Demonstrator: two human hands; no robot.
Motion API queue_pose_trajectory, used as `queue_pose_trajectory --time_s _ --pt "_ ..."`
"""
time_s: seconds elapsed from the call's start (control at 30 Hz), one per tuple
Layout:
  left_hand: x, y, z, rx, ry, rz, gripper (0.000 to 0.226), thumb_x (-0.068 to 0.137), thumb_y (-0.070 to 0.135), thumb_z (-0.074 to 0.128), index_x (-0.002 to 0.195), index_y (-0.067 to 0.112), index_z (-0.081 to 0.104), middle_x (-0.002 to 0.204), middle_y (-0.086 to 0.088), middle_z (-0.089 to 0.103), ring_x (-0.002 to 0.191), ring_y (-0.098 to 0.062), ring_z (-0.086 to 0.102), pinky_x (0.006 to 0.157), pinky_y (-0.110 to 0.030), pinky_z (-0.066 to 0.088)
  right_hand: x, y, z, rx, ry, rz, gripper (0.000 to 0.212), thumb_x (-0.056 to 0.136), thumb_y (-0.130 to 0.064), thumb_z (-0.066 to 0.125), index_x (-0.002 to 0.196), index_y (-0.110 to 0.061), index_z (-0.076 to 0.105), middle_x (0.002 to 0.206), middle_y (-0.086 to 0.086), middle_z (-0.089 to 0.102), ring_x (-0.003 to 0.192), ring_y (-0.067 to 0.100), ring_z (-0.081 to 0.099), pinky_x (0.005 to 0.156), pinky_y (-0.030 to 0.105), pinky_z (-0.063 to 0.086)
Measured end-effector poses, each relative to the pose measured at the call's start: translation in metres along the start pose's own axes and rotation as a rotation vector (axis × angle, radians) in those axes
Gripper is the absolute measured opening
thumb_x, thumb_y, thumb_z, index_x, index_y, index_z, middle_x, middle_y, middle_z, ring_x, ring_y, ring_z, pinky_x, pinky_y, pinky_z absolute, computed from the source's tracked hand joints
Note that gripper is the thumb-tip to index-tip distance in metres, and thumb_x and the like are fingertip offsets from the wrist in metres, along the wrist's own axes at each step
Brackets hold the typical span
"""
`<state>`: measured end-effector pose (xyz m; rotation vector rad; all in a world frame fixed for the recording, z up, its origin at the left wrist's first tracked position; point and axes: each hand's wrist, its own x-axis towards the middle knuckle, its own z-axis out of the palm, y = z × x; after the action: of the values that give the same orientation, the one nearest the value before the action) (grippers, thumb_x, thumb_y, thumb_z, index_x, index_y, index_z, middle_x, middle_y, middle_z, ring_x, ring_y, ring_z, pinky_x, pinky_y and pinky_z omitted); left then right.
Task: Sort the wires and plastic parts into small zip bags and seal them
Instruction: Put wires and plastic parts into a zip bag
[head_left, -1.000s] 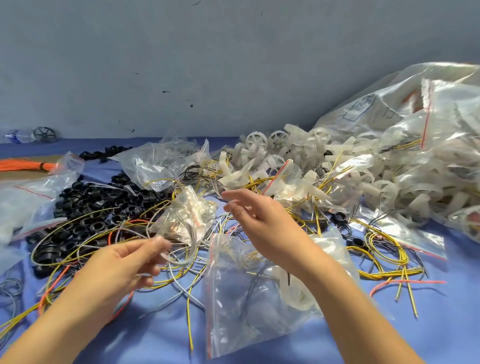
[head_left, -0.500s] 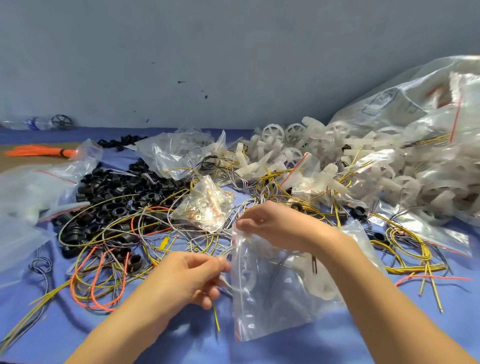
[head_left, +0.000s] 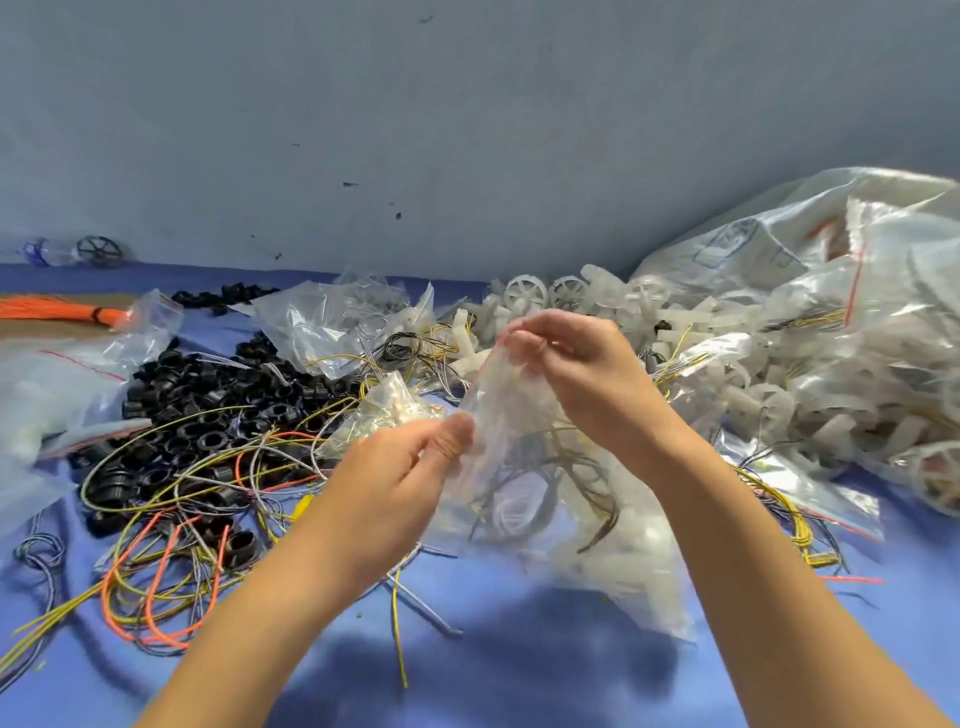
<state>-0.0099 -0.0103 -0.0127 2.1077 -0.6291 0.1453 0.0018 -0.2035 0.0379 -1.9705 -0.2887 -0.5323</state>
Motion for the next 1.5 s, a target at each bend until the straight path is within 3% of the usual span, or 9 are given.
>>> queue_pose_trajectory --time_s 0.1,0.2,0.27,0.43,0.57,0.67,0.83,1.03,1.5 --pt "0.005 0.002 -0.018 -0.032 0.091 0.044 0.044 0.088 0.071 0.043 0.094 0.038 0.071 0.114 0.025 0.052 0.108 0.006 0.051 0.09 -0.02 0.039 0.003 -0.023 -0.027 0.172 0.282 -0.061 0.021 0.095 -0.009 0.06 0.084 -0.024 0.071 0.071 -0.018 0.068 0.064 -0.001 0.057 0.065 0.014 0.046" --pt "0.008 0.014 -0.022 -0.152 0.176 0.029 0.02 0.086 0.048 0.061 0.09 0.032 0.071 0.101 0.02 0.067 0.087 0.002 0.062 0.08 -0.026 0.048 0.001 -0.037 -0.041 0.218 0.385 -0.095 0.019 0.095 -0.011 0.061 0.085 -0.024 0.071 0.071 -0.017 0.067 0.066 0.001 0.055 0.066 0.015 0.045" --pt "0.013 0.031 -0.028 -0.183 0.274 0.1 0.015 0.084 0.045 0.064 0.088 0.032 0.071 0.083 0.014 0.07 0.065 -0.002 0.059 0.065 -0.017 0.045 -0.002 -0.041 -0.046 0.225 0.427 -0.104 0.021 0.096 -0.009 0.059 0.086 -0.024 0.071 0.071 -0.016 0.067 0.066 0.003 0.055 0.066 0.016 0.046" --pt "0.031 0.066 -0.041 -0.186 0.441 0.316 0.012 0.086 0.034 0.071 0.097 0.039 0.07 0.087 0.011 0.07 0.073 -0.007 0.062 0.068 -0.014 0.046 -0.007 -0.028 -0.065 0.404 0.571 -0.059 0.019 0.098 -0.009 0.056 0.095 -0.022 0.07 0.071 -0.012 0.061 0.066 0.008 0.05 0.066 0.024 0.045" --pt "0.042 0.06 -0.026 -0.423 0.39 0.187 0.029 0.082 0.025 0.07 0.109 0.035 0.066 0.08 0.008 0.064 0.072 -0.005 0.057 0.068 -0.011 0.045 -0.019 -0.004 -0.06 0.558 0.494 0.1 0.013 0.093 -0.029 0.06 0.098 -0.022 0.069 0.077 -0.007 0.065 0.069 0.006 0.057 0.067 0.019 0.052" --pt "0.045 0.051 -0.013 -0.477 0.342 0.127 0.031 0.081 0.021 0.07 0.11 0.032 0.066 0.079 0.006 0.065 0.071 -0.004 0.059 0.067 -0.011 0.046 -0.031 0.014 -0.055 0.591 0.297 0.257 0.035 0.077 -0.049 0.063 0.091 -0.02 0.075 0.087 -0.002 0.072 0.075 0.01 0.065 0.07 0.023 0.056" --pt "0.047 0.043 -0.007 -0.591 0.295 0.056 0.029 0.083 0.02 0.069 0.111 0.023 0.068 0.085 0.002 0.069 0.069 -0.005 0.061 0.063 -0.014 0.05 -0.039 0.023 -0.051 0.667 0.231 0.322 0.028 0.067 -0.042 0.076 0.087 -0.022 0.08 0.084 -0.006 0.07 0.074 0.005 0.061 0.072 0.024 0.053" --pt "0.046 0.041 -0.005 -0.714 0.224 -0.099 0.015 0.081 0.034 0.067 0.08 0.023 0.077 0.065 0.004 0.06 0.059 -0.01 0.051 0.062 -0.02 0.052 -0.039 0.02 -0.051 0.678 0.221 0.295 0.02 0.071 -0.04 0.075 0.083 -0.025 0.079 0.082 -0.009 0.071 0.07 0.004 0.06 0.073 0.024 0.051" --pt "0.043 0.042 -0.008 -0.676 0.3 -0.064 0.014 0.086 0.032 0.066 0.08 0.023 0.075 0.068 0.007 0.064 0.067 -0.005 0.057 0.075 -0.031 0.047 -0.04 0.015 -0.054 0.785 0.197 0.261 0.021 0.064 -0.038 0.078 0.08 -0.024 0.079 0.082 -0.007 0.071 0.07 0.005 0.062 0.069 0.02 0.054"
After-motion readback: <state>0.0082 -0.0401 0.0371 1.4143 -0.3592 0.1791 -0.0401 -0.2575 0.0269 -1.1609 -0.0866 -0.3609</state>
